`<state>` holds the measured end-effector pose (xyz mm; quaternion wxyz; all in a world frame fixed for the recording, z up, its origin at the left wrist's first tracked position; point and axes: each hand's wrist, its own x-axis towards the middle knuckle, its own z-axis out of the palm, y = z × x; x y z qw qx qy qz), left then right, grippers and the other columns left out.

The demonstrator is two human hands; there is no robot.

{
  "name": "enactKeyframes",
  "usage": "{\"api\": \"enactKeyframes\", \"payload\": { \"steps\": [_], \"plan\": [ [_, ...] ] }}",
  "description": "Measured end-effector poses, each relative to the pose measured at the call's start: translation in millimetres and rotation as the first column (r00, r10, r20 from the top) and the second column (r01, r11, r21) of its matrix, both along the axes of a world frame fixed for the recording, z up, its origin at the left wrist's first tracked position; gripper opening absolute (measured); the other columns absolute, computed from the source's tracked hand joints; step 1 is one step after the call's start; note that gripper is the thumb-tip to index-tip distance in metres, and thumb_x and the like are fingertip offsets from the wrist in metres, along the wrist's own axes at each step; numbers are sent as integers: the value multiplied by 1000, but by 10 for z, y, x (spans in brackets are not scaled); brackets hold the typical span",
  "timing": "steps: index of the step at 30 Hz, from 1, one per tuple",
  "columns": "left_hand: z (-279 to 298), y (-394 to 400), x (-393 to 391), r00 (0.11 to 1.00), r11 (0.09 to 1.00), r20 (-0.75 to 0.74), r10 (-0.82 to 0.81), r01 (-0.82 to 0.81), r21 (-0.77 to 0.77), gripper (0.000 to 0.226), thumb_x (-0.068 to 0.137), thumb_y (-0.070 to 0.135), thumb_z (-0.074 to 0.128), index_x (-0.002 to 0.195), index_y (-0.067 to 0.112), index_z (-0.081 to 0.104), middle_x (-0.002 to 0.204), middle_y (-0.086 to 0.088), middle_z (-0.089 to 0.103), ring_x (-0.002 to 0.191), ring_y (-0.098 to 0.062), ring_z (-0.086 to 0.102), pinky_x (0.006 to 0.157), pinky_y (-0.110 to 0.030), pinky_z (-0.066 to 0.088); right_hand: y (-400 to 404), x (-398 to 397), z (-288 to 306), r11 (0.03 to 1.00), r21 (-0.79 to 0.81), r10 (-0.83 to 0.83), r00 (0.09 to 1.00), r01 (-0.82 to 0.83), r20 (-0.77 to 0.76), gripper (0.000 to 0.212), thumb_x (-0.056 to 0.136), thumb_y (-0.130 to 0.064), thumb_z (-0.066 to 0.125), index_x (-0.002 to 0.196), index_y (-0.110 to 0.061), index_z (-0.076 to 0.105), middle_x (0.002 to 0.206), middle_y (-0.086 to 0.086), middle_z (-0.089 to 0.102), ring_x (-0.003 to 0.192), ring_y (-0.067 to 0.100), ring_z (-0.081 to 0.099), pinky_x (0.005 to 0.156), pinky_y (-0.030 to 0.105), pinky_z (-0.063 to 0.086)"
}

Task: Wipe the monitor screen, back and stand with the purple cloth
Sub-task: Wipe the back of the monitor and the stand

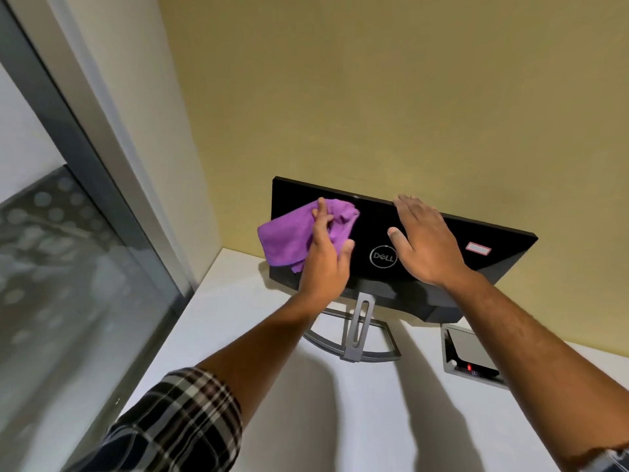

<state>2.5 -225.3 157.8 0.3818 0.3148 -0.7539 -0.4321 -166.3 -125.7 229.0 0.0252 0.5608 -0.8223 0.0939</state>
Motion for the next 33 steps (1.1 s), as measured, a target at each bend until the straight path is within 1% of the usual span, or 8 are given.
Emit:
{"api": "enactKeyframes", "payload": {
  "steps": [3,7,12,16,19,22,29,33],
  "plan": [
    [-135,-101,-56,940,935,339,-44,159,-318,81,104,26,47,160,23,-12,168,4,-17,153,-13,-17,127,-35,5,-67,-25,1,1000,-8,-4,1000,4,8,74,101,-48,26,163,-8,30,169,14,31,159,27,22,130,45,15],
    [-294,-262,1,775,709,589,229,282,-646,73,106,38,36,161,23,-10,167,1,-24,153,-24,-22,122,-60,-4,-141,-44,10,1000,-5,-19,1000,19,10,78,99,-53,21,162,-8,31,168,14,33,158,28,24,130,45,16],
    [-301,-345,-74,763,601,610,211,391,-697,81,104,43,44,160,28,-12,167,0,-23,154,-27,-18,113,-74,4,-87,-41,-55,999,-47,-5,1000,5,-10,77,99,-53,22,161,-9,35,166,13,37,156,29,28,129,49,20],
    [-389,-360,-164,768,627,606,210,370,-686,104,88,15,59,159,32,-16,164,-4,-31,152,-29,-23,115,-71,-9,-54,-26,-79,996,-93,11,1000,-13,-20,73,99,-48,28,159,-8,39,162,14,42,152,30,33,127,51,23],
    [-423,-364,-225,821,632,524,227,285,-721,108,79,-1,50,159,34,-13,164,-5,-28,153,-29,-21,116,-65,-16,-66,-43,-91,993,-113,31,999,-34,-26,71,99,-46,31,157,-6,41,158,15,46,149,30,37,125,52,26],
    [-378,-327,-367,858,608,479,188,281,-742,91,83,5,30,158,22,-17,165,-8,-26,153,-32,-17,118,-63,-14,-76,-42,-119,990,-138,27,999,-31,-29,67,100,-43,37,157,-7,41,158,15,46,148,31,37,124,53,27],
    [-487,-517,-399,887,520,373,271,191,-833,92,92,7,52,161,22,-7,167,-1,-12,155,-28,-10,120,-64,-6,-121,-70,-133,988,-147,34,999,-37,-20,69,99,-46,37,154,-5,43,155,16,48,145,34,40,122,55,29],
    [-521,-673,-203,836,653,365,411,9,-757,88,100,39,54,160,32,-10,166,8,-24,152,-31,-19,113,-77,2,-110,-75,-134,990,-140,31,999,-33,-15,70,98,-46,36,156,-8,40,157,14,45,147,32,36,124,55,26]
  ]
}}
